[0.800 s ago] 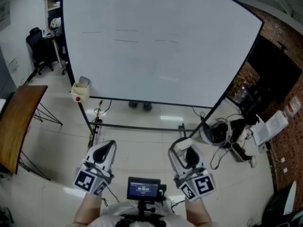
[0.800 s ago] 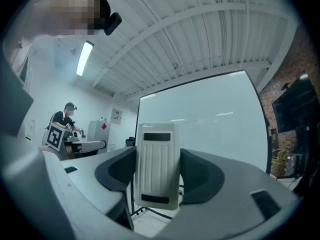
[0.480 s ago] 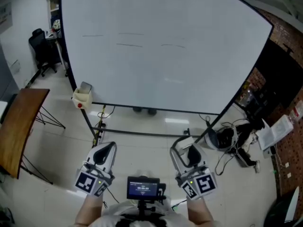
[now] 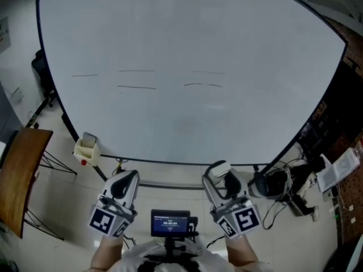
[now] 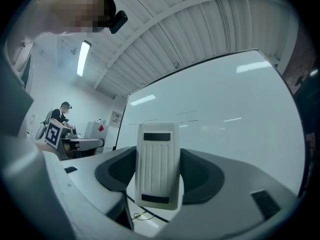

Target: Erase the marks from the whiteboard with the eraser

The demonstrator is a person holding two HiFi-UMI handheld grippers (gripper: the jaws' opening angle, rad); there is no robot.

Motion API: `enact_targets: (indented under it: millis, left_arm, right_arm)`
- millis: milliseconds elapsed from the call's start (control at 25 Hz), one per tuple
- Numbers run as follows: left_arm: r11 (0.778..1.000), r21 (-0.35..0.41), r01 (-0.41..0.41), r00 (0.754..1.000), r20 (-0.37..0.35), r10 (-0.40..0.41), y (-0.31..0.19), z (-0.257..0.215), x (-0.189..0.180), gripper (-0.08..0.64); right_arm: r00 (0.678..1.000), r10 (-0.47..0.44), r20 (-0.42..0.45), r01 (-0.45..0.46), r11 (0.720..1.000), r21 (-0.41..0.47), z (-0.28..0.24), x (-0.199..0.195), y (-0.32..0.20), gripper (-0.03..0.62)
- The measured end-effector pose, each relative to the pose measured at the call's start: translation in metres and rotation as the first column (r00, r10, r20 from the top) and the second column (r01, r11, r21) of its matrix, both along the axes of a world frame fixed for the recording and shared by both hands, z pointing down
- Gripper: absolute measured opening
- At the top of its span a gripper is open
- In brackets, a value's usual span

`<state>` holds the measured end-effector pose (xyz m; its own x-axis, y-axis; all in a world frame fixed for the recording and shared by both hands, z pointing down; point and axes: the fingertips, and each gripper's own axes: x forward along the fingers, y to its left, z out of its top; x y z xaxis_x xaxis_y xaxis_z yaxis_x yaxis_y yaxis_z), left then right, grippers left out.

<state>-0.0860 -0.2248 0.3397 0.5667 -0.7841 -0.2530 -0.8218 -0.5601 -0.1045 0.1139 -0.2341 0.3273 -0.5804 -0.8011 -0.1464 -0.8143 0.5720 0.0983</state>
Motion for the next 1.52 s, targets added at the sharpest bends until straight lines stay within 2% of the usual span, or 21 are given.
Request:
enact_targets:
  millis: [160,280,520,680,760,880,960,1040,1200,1320,1440,1520]
  left_arm:
    - [1.000,0.011,-0.025,1.000,0.011,0.025,-0.042,-0.009,0.012,0.006]
    - [0.998,0.046,-0.041,0.999,0.021,0.040,-0.060,-0.018,0.016,0.006]
    - [0.996,0.021,-0.090,0.996,0.017,0.090,-0.086,-0.021,0.010,0.006]
    - [0.993,0.029,-0.112,0.994,0.013,0.112,-0.097,-0.026,0.003,0.006]
    - [0.992,0.047,-0.118,0.993,0.018,0.118,-0.101,-0.026,0.000,0.006]
    - [0.990,0.009,-0.139,0.990,0.014,0.139,-0.104,-0.018,-0.002,0.006]
    - [0.990,0.015,-0.143,0.990,0.011,0.142,-0.105,-0.017,-0.006,0.006]
    - [0.989,0.026,-0.144,0.990,0.010,0.144,-0.106,-0.017,-0.009,0.006]
    - [0.988,0.000,-0.154,0.988,-0.002,0.154,-0.108,-0.012,-0.014,0.006]
    - [0.989,0.003,-0.151,0.988,-0.008,0.151,-0.109,-0.015,-0.019,0.006]
    - [0.989,0.035,-0.145,0.989,0.008,0.144,-0.115,-0.026,-0.021,0.006]
    - [0.990,0.073,-0.124,0.992,0.024,0.123,-0.123,-0.038,-0.024,0.006]
  right_arm:
    - [0.999,0.030,-0.032,-0.029,0.999,0.030,-0.018,0.007,-0.048,0.256]
    - [0.997,0.062,-0.056,-0.060,0.997,0.049,-0.028,0.009,-0.069,0.256]
    - [0.977,0.187,-0.103,-0.179,0.980,0.082,-0.054,0.012,-0.111,0.256]
    - [0.940,0.307,-0.149,-0.291,0.949,0.119,-0.086,0.019,-0.150,0.256]
    - [0.910,0.380,-0.164,-0.363,0.924,0.121,-0.101,0.026,-0.170,0.255]
    - [0.859,0.476,-0.191,-0.461,0.879,0.118,-0.114,0.038,-0.196,0.255]
    - [0.840,0.507,-0.192,-0.494,0.862,0.115,-0.118,0.041,-0.207,0.255]
    - [0.848,0.502,-0.171,-0.493,0.865,0.095,-0.120,0.038,-0.213,0.255]
    - [0.867,0.479,-0.139,-0.475,0.878,0.058,-0.121,0.028,-0.221,0.253]
    - [0.864,0.486,-0.131,-0.483,0.874,0.060,-0.124,0.022,-0.223,0.252]
    - [0.871,0.472,-0.137,-0.467,0.882,0.066,-0.124,0.008,-0.221,0.252]
    - [0.875,0.454,-0.167,-0.447,0.891,0.079,-0.123,-0.015,-0.221,0.252]
